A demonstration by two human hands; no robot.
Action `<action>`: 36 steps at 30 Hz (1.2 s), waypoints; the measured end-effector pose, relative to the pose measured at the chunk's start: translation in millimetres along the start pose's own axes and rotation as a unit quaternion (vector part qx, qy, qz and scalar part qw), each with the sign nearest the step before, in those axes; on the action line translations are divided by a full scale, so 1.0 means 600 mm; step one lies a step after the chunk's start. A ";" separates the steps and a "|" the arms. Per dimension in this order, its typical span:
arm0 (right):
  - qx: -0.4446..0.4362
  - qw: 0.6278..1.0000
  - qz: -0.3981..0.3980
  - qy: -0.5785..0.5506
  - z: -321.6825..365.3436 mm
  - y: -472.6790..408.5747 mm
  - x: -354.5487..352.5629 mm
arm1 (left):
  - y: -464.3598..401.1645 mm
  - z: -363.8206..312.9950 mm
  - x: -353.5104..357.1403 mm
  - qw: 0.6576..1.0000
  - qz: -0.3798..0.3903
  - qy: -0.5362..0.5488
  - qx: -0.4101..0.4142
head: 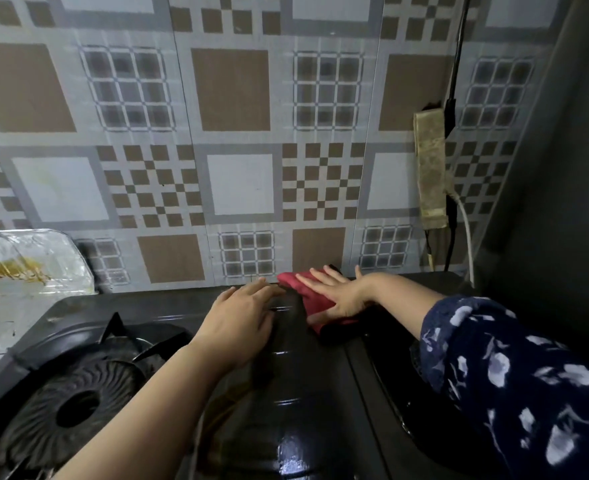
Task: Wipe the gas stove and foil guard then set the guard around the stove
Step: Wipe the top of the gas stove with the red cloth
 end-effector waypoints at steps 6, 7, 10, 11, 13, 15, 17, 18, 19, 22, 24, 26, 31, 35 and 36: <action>0.026 0.999 0.033 -0.012 -0.080 0.001 -0.005 | -0.041 -0.023 0.009 0.999 -0.016 -0.002 0.029; 0.025 0.999 0.034 -0.013 -0.090 0.000 -0.007 | -0.047 -0.026 0.010 0.999 -0.019 -0.005 0.031; 0.033 0.998 0.043 -0.019 -0.125 -0.003 -0.007 | -0.060 -0.038 0.015 0.999 -0.023 -0.005 0.031; 0.041 0.998 0.048 -0.021 -0.139 -0.004 -0.005 | -0.062 -0.041 0.018 0.999 -0.021 -0.003 0.030; 0.056 0.996 0.056 -0.029 -0.167 -0.001 0.000 | -0.068 -0.051 0.027 0.999 -0.015 -0.002 0.035; 0.064 0.995 0.065 -0.040 -0.186 0.004 0.003 | -0.071 -0.058 0.035 0.999 -0.008 -0.002 0.043; 0.071 0.994 0.069 -0.051 -0.203 0.010 0.005 | -0.075 -0.071 0.040 0.998 -0.008 -0.002 0.055; 0.075 0.993 0.071 -0.057 -0.212 0.013 0.006 | -0.077 -0.077 0.041 0.998 -0.011 -0.001 0.060; 0.080 0.992 0.071 -0.066 -0.221 0.015 0.008 | -0.078 -0.083 0.042 0.998 -0.014 0.001 0.064; 0.098 0.988 0.067 -0.094 -0.251 0.026 0.014 | -0.083 -0.098 0.045 0.997 -0.018 0.005 0.072; 0.109 0.987 0.060 -0.104 -0.268 0.037 0.019 | -0.085 -0.105 0.049 0.997 -0.013 0.010 0.074; 0.121 0.985 0.048 -0.115 -0.283 0.048 0.026 | -0.086 -0.109 0.053 0.997 -0.007 0.009 0.075; 0.149 0.978 0.022 -0.141 -0.314 0.073 0.049 | -0.090 -0.106 0.064 0.997 0.022 0.001 0.076; 0.189 0.973 0.029 -0.133 -0.320 0.077 0.052 | -0.093 -0.099 0.061 0.997 0.021 0.004 0.078; 0.197 0.971 0.038 -0.126 -0.319 0.074 0.050 | -0.094 -0.096 0.060 0.997 0.019 0.006 0.078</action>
Point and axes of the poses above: each hand's wrist, its own y-axis away from the middle knuckle, its own x-axis out of the palm, z = x × y, the point moved 6 cm from there along -y, towards the middle knuckle, and after that the axes turned 3 degrees about x, right-handed, at the moved point
